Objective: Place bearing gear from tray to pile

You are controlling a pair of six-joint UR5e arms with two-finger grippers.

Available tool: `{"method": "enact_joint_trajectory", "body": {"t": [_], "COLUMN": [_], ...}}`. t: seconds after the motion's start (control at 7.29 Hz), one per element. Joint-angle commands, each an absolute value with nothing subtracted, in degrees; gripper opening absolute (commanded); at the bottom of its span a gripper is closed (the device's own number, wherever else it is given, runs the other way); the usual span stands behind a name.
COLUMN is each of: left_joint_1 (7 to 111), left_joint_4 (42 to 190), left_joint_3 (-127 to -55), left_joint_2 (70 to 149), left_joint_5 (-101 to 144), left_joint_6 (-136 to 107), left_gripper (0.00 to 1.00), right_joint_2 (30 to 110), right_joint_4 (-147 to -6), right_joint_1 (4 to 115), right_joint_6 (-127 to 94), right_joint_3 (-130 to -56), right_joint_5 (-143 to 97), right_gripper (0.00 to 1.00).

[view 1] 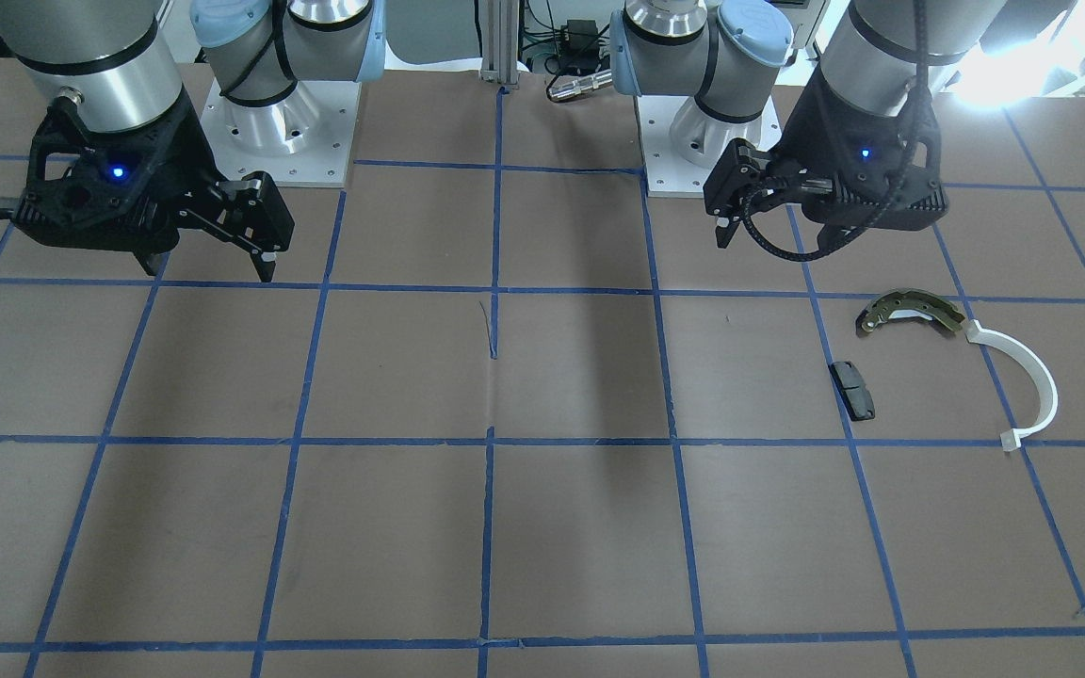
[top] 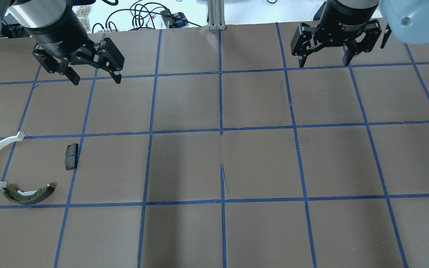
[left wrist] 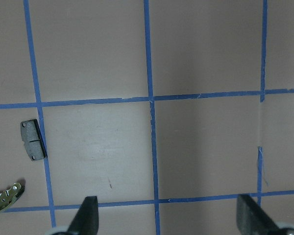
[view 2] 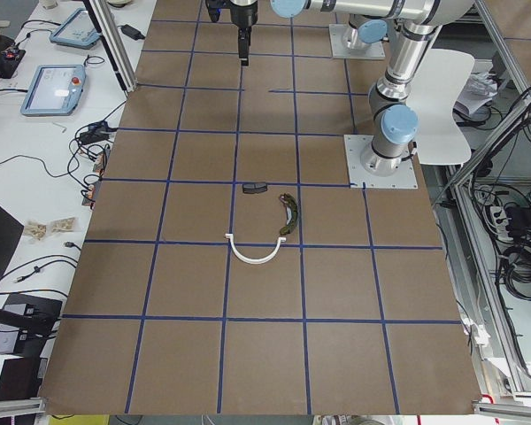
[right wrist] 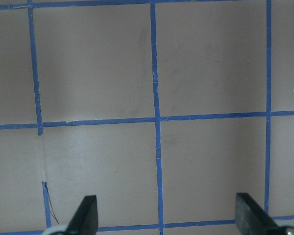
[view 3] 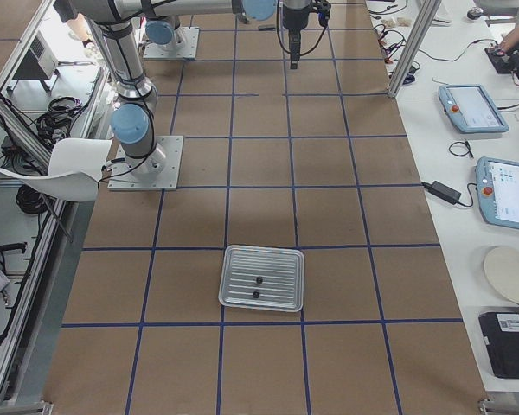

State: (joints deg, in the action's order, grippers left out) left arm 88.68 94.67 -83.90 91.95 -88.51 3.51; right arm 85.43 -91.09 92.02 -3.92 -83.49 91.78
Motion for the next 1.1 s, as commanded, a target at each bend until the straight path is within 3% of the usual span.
{"method": "enact_joint_trajectory", "body": {"t": [0.0, 0.96], "left_joint_1": [88.68, 88.68], "left_joint_4": [94.66, 94.66], "left_joint_3": [-83.94, -83.94], "left_joint_2": [91.93, 91.85], "left_joint_5": [-88.77, -88.95], "left_joint_6": [3.52, 3.34], "left_gripper": [1.0, 1.0], "right_joint_2": [85.43, 86.75], "right_joint_4": [-91.14, -91.58], "right_joint_1": [92.02, 89.32], "right_joint_6": [-3.26, 6.17], "right_joint_3": [-83.5, -87.62], "right_joint_5": [92.19, 99.01], "right_gripper": [1.0, 1.0]}}
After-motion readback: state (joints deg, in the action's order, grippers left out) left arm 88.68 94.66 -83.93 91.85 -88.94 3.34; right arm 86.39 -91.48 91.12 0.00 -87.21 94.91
